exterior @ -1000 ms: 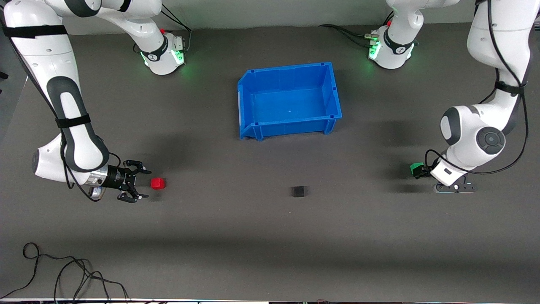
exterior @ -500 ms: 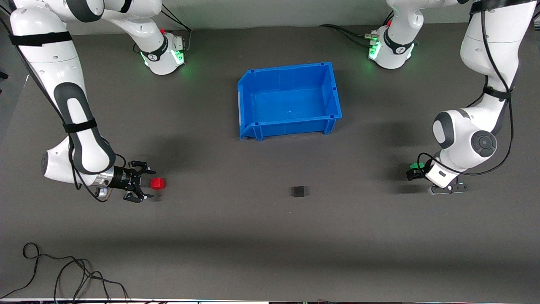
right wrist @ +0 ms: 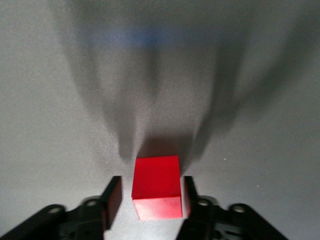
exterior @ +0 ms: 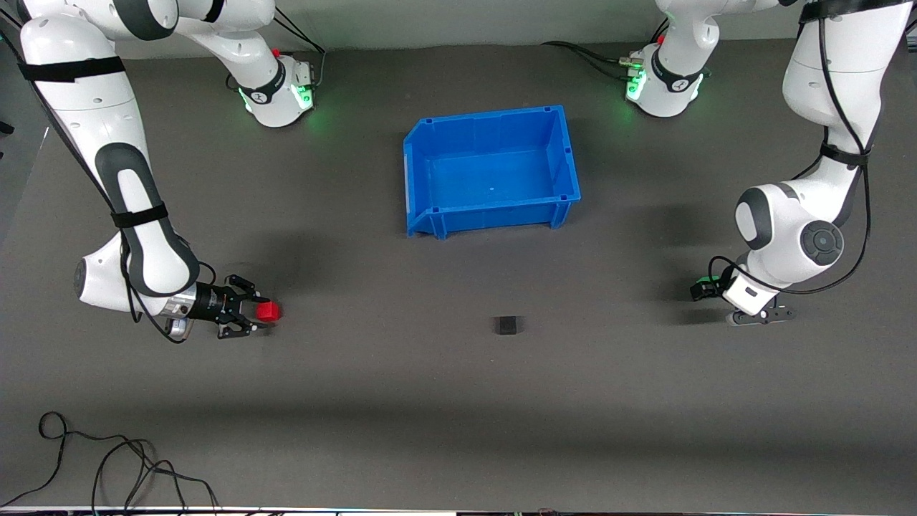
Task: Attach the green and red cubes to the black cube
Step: 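Close the right gripper on the red cube while the left gripper grips green, then carry the red cube toward the black cube while the left gripper carries green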
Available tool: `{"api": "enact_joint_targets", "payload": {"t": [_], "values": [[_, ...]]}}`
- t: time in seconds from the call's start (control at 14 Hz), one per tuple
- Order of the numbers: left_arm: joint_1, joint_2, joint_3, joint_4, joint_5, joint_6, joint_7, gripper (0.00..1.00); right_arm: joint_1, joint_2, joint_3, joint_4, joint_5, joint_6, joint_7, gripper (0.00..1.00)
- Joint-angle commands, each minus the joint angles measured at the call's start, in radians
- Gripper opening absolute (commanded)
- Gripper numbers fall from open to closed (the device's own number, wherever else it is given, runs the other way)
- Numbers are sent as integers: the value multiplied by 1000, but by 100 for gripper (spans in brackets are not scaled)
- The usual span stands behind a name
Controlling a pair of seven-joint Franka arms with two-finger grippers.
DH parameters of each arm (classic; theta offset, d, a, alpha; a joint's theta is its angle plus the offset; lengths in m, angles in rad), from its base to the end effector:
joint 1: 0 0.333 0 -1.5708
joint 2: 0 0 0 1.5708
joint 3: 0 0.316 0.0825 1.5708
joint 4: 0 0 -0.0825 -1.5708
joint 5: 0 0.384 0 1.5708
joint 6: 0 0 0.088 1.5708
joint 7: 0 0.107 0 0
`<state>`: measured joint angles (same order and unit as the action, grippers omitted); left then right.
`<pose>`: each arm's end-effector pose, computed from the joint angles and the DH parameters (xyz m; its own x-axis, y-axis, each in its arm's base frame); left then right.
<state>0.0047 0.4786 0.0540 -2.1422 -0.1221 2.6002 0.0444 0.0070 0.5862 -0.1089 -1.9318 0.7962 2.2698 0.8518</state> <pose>0.5660 0.0362 0.1750 0.9934 0.1131 -0.0190 0.1138 -0.9928 0.0368 0.5990 -0.0422 0.1670 0.0275 -0.8661 -0.4991 -0.9995 -0.0313 -0.0009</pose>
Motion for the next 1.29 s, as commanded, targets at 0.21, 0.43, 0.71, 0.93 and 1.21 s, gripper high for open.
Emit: {"api": "enact_joint_targets", "payload": {"t": [0.21,0.43,0.71,0.93,1.21], "values": [[-11,-41,4,-36,-11,-14,-26,33,4,14,-2,13,37,5,-34,38],[-14,-41,3,-36,-11,-14,-95,8,10,-5,6,17,37,-1,1,38],[-15,-41,-47,-24,-14,-14,-430,0,48,-22,8,37,37,-1,73,38],[-43,-34,-129,-9,-14,-8,-735,0,96,-26,6,50,35,1,125,38],[-220,26,-141,85,-14,-3,-1172,0,171,-22,6,77,38,17,222,38]]}}
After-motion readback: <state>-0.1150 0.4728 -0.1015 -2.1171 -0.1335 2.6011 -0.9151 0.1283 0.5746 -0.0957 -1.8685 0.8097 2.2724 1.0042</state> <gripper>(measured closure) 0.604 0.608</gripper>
